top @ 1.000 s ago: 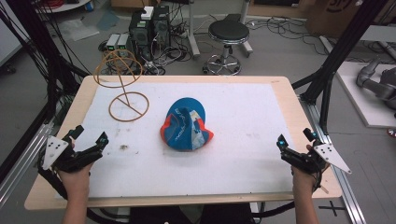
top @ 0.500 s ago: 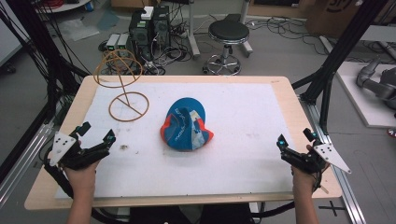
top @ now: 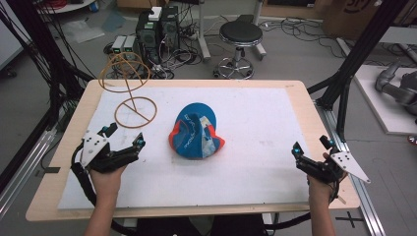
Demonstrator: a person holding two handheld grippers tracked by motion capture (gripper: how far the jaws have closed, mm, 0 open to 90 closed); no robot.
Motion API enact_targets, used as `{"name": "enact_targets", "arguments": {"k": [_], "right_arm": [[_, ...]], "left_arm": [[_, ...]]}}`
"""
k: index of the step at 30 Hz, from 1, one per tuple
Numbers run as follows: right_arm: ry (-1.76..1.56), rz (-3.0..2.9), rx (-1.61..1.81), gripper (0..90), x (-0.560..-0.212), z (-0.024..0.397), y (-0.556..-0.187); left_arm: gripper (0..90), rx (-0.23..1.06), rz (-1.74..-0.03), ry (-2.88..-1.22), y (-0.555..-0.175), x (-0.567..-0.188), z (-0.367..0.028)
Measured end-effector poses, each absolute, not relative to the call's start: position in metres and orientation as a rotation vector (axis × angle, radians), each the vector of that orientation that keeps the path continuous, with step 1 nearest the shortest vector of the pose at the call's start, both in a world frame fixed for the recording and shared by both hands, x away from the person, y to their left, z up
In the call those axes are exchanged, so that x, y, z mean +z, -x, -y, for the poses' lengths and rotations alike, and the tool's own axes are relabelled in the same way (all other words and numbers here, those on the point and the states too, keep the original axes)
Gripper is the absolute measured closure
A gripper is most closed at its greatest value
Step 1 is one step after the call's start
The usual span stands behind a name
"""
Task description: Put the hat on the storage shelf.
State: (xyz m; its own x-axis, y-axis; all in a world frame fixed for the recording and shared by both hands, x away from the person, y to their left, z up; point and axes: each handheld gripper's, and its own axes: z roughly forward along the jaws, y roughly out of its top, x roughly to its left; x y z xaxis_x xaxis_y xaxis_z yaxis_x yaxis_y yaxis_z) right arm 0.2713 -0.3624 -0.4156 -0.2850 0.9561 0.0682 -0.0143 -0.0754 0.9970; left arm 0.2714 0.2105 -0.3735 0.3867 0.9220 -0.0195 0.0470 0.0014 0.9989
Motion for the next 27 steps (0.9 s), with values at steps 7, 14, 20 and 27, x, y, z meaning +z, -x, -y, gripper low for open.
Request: {"name": "enact_targets", "arguments": {"k": [7,14,20,27], "right_arm": [[-1.091,-1.364,1.486,1.5,-0.415,0.362,-0.271],[-1.093,-1.368,1.487,1.5,-0.416,0.360,-0.271],[-1.099,-1.368,1.490,1.5,-0.416,0.360,-0.271],[-1.097,-1.365,1.493,1.5,-0.416,0.361,-0.272]], "left_arm": [[9.9,0.857,-0.932,-1.433,-0.279,-0.371,-0.180],[9.9,0.821,-0.927,-1.426,-0.287,-0.368,-0.150],[10.0,0.831,-0.938,-1.468,-0.296,-0.370,-0.116],[10.0,0.814,-0.934,-1.490,-0.303,-0.375,-0.093]]}}
